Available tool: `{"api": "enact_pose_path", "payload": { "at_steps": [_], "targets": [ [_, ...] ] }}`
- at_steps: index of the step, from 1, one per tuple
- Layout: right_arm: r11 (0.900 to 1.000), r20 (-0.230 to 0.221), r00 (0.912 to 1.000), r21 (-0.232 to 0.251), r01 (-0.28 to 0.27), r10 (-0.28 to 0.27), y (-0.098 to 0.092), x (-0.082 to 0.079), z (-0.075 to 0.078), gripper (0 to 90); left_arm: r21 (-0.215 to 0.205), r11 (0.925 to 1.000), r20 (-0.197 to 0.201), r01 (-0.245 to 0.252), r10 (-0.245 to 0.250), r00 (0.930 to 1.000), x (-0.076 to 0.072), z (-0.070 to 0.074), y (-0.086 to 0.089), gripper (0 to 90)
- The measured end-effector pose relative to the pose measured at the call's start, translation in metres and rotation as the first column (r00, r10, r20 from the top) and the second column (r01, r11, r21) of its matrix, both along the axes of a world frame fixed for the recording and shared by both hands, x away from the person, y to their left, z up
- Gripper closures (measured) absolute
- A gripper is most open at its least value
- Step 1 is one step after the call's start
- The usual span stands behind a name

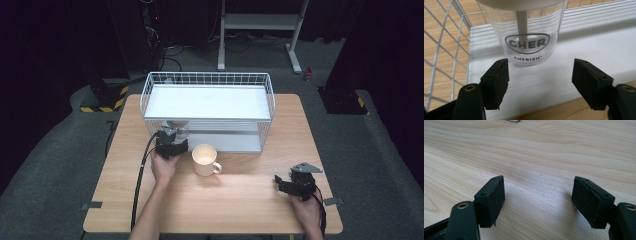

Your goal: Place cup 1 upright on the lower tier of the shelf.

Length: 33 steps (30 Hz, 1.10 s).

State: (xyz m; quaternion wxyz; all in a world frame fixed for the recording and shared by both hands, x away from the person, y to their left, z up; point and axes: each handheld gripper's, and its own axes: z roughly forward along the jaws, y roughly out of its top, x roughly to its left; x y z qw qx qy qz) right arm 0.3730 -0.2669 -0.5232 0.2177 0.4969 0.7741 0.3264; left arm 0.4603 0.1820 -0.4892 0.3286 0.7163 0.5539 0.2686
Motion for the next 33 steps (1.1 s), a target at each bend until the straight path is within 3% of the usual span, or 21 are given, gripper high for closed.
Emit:
{"api": "enact_pose_path", "payload": {
  "at_steps": [33],
  "targets": [
    [1.0, 0.0, 1.0, 0.0, 0.0, 0.0, 0.0, 0.0, 0.0, 27.1, -0.032, 0.998, 0.053, 0.054, -0.053, 0.9972, -0.038, 0.019, 0.009, 29.5]
  ]
}}
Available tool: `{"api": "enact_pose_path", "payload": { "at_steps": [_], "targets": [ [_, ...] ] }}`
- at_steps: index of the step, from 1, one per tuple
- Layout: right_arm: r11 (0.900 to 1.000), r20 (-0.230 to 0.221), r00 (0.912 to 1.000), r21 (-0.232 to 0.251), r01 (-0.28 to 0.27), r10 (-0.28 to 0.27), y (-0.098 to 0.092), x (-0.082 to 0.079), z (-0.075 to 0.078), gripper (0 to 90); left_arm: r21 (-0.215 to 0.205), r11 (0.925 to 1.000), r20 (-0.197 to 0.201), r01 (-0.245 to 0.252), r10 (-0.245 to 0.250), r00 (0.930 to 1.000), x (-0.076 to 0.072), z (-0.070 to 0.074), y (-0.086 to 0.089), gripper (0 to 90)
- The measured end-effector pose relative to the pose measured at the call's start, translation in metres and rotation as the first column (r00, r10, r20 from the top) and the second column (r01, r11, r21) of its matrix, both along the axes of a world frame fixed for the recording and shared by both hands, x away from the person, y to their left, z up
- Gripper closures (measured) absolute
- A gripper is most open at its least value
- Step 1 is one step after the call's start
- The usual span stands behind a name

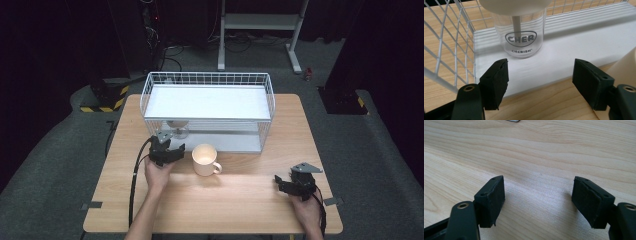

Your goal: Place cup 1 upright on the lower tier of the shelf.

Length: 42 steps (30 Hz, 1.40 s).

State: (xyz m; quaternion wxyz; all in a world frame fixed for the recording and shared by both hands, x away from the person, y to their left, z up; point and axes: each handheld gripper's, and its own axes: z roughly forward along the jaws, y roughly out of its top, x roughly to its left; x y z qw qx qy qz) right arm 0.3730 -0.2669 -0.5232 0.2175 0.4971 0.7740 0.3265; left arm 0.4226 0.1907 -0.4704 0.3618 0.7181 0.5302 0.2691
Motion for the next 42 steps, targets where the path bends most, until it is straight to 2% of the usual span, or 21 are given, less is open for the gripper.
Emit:
{"api": "enact_pose_path", "payload": {
  "at_steps": [6, 20, 28, 36, 42],
  "targets": [
    [1.0, 0.0, 1.0, 0.0, 0.0, 0.0, 0.0, 0.0, 0.0, 27.0, -0.003, 0.9999, 0.005, 0.011, -0.011, 0.9999, -0.008, 0.001, 0.002, 29.4],
    [1.0, 0.0, 1.0, 0.0, 0.0, 0.0, 0.0, 0.0, 0.0, 27.1, -0.041, 0.9987, 0.016, 0.029, -0.029, 0.9995, -0.028, 0.008, 0.008, 28.7],
    [1.0, 0.0, 1.0, 0.0, 0.0, 0.0, 0.0, 0.0, 0.0, 27.1, -0.023, 0.9994, 0.022, 0.025, -0.025, 0.9994, -0.038, 0.01, 0.012, 28.1],
    [1.0, 0.0, 1.0, 0.0, 0.0, 0.0, 0.0, 0.0, 0.0, 27.1, -0.046, 0.9969, 0.03, 0.063, -0.062, 0.9976, -0.048, 0.007, 0.015, 26.3],
    [1.0, 0.0, 1.0, 0.0, 0.0, 0.0, 0.0, 0.0, 0.0, 27.0, -0.061, 0.9954, 0.031, 0.074, -0.072, 0.9969, -0.057, 0.005, 0.019, 24.0]
  ]
}}
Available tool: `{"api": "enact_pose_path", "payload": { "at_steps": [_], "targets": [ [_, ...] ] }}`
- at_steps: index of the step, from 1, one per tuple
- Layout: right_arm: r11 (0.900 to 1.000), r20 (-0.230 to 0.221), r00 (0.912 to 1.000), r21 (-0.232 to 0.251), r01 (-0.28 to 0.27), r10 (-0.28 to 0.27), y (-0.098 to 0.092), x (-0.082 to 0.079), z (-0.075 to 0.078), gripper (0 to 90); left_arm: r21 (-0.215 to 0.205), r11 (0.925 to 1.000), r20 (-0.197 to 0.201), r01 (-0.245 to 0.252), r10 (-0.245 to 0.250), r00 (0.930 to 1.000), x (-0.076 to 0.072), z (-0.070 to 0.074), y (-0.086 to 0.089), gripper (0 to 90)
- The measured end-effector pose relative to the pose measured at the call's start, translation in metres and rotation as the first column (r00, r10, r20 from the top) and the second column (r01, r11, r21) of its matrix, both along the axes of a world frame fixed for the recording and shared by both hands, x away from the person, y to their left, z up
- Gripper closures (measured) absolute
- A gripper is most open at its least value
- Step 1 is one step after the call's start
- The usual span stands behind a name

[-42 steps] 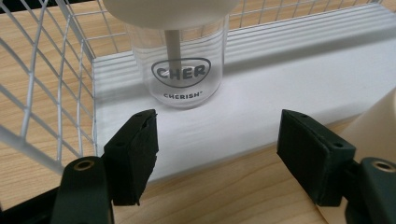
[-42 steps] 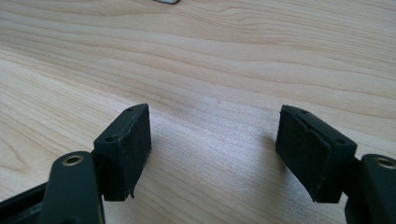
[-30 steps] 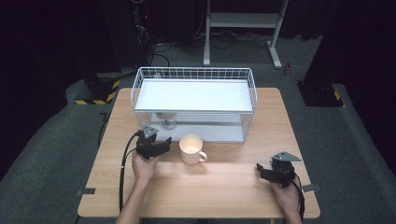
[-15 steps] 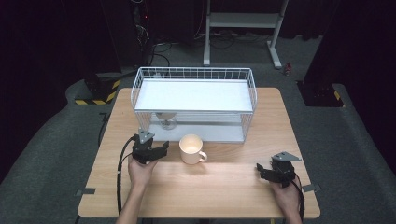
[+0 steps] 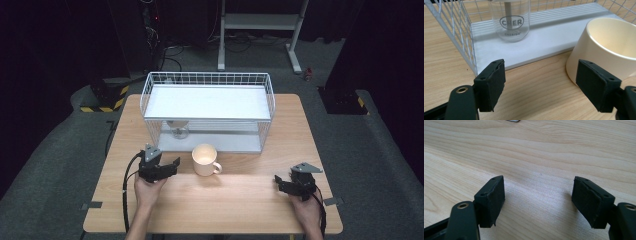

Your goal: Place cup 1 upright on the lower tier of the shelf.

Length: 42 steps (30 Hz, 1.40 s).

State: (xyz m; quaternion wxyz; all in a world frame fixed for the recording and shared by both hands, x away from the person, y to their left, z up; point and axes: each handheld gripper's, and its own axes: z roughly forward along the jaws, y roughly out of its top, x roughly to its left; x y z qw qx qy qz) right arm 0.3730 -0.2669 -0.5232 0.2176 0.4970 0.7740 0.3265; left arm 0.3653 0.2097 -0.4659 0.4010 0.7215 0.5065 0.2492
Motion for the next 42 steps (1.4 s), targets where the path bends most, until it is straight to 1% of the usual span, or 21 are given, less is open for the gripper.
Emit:
{"api": "enact_pose_path", "payload": {
  "at_steps": [4, 7, 11, 16, 19, 20, 22, 25, 26, 29, 35, 37, 40, 42],
  "targets": [
    [1.0, 0.0, 1.0, 0.0, 0.0, 0.0, 0.0, 0.0, 0.0, 27.1, -0.008, 1.0, 0.005, -0.005, 0.005, 1.0, -0.004, 0.0, 0.002, 23.4],
    [1.0, 0.0, 1.0, 0.0, 0.0, 0.0, 0.0, 0.0, 0.0, 27.1, -0.024, 0.9997, 0.001, -0.01, 0.01, 0.9999, -0.01, -0.001, 0.005, 23.0],
    [1.0, -0.002, 1.0, 0.001, 0.001, -0.001, 0.0, 0.0, 0.0, 27.1, -0.016, 0.9999, 0.004, -0.004, 0.004, 1.0, -0.013, -0.001, 0.006, 23.0],
    [1.0, -0.002, 1.0, 0.002, 0.002, -0.002, 0.0, 0.0, 0.0, 27.1, -0.029, 0.9995, 0.002, -0.009, 0.009, 1.0, -0.022, -0.005, 0.007, 23.0],
    [1.0, -0.002, 1.0, 0.002, 0.002, -0.002, 0.0, 0.0, 0.0, 27.1, -0.024, 0.9996, 0.004, -0.013, 0.013, 0.9999, -0.025, -0.007, 0.008, 22.9],
    [1.0, 0.0, 1.0, 0.0, 0.0, 0.0, 0.0, 0.0, 0.0, 27.0, -0.034, 0.9993, 0.008, -0.016, 0.016, 0.9998, -0.027, -0.009, 0.009, 23.0],
    [1.0, -0.002, 1.0, 0.001, 0.002, -0.002, 0.0, 0.0, 0.0, 27.1, -0.04, 0.999, 0.011, -0.019, 0.019, 0.9998, -0.029, -0.01, 0.01, 22.9],
    [1.0, -0.002, 1.0, 0.001, 0.001, -0.001, 0.0, 0.0, 0.0, 27.1, -0.048, 0.9987, 0.009, -0.02, 0.021, 0.9997, -0.032, -0.01, 0.011, 23.0],
    [1.0, -0.002, 1.0, 0.001, 0.002, -0.002, 0.0, 0.0, 0.0, 27.1, -0.056, 0.9982, 0.008, -0.021, 0.021, 0.9997, -0.033, -0.01, 0.011, 23.1],
    [1.0, -0.002, 1.0, 0.001, 0.002, -0.002, 0.0, 0.0, 0.0, 27.0, -0.061, 0.998, 0.009, -0.018, 0.019, 0.9998, -0.036, -0.012, 0.01, 23.1],
    [1.0, -0.001, 1.0, 0.001, 0.002, -0.002, 0.0, 0.0, 0.0, 27.1, -0.062, 0.998, 0.016, -0.011, 0.012, 0.9998, -0.042, -0.015, 0.01, 22.9],
    [1.0, -0.002, 1.0, 0.001, 0.002, -0.002, 0.0, 0.0, 0.0, 27.1, -0.055, 0.9984, 0.007, -0.008, 0.008, 0.9999, -0.044, -0.019, 0.008, 22.9],
    [1.0, -0.002, 1.0, 0.001, 0.002, -0.002, 0.0, 0.0, 0.0, 27.1, -0.047, 0.9989, 0.005, -0.007, 0.007, 1.0, -0.046, -0.022, 0.007, 22.8],
    [1.0, -0.002, 1.0, 0.001, 0.001, -0.001, 0.0, 0.0, 0.0, 27.1, -0.052, 0.9986, 0.0, -0.007, 0.007, 1.0, -0.047, -0.024, 0.007, 22.8]
  ]
}}
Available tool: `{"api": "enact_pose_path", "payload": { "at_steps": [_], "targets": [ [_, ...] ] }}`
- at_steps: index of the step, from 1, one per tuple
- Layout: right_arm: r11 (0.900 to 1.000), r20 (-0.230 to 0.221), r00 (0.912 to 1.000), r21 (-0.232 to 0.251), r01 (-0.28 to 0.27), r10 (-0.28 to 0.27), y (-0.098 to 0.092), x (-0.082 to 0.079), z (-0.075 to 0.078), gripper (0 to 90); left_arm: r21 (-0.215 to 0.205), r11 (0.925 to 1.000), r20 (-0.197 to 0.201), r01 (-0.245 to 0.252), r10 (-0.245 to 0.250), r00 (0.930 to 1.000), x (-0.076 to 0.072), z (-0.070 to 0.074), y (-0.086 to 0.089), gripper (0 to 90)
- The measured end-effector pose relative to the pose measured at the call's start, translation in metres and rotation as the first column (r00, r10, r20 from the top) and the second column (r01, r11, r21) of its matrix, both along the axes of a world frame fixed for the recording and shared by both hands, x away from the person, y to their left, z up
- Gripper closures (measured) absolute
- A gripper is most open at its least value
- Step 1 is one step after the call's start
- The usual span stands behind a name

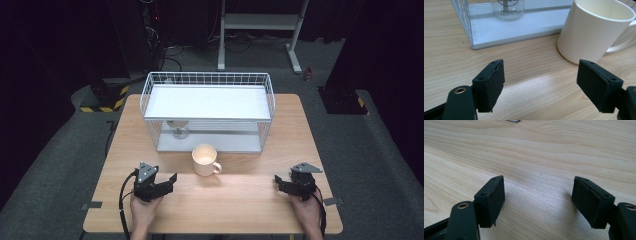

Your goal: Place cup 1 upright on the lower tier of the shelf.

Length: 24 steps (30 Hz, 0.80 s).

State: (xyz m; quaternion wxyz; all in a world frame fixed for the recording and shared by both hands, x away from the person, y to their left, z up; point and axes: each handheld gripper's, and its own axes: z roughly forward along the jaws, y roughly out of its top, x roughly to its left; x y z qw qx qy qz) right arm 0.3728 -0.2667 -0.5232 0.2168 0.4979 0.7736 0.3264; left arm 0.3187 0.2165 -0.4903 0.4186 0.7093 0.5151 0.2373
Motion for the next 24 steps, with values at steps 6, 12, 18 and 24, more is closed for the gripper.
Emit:
{"api": "enact_pose_path", "payload": {
  "at_steps": [6, 12, 18, 24],
  "targets": [
    [1.0, 0.0, 1.0, 0.0, 0.0, 0.0, 0.0, 0.0, 0.0, 27.1, 0.012, 0.9998, -0.016, -0.012, 0.013, 0.9998, -0.005, -0.007, -0.001, 22.9],
    [1.0, 0.0, 1.0, 0.0, 0.0, 0.0, 0.0, 0.0, 0.0, 27.1, 0.036, 0.9986, -0.04, -0.037, 0.039, 0.9984, -0.009, -0.019, 0.002, 23.1],
    [1.0, 0.002, 1.0, -0.001, -0.003, 0.003, 0.0, 0.0, 0.0, 27.0, 0.074, 0.9947, -0.061, -0.071, 0.075, 0.9953, -0.001, -0.03, 0.003, 24.3],
    [1.0, 0.002, 1.0, 0.001, -0.009, 0.009, 0.0, 0.0, 0.0, 28.7, 0.126, 0.9866, -0.106, -0.103, 0.117, 0.9875, 0.009, -0.037, 0.004, 25.0]
  ]
}}
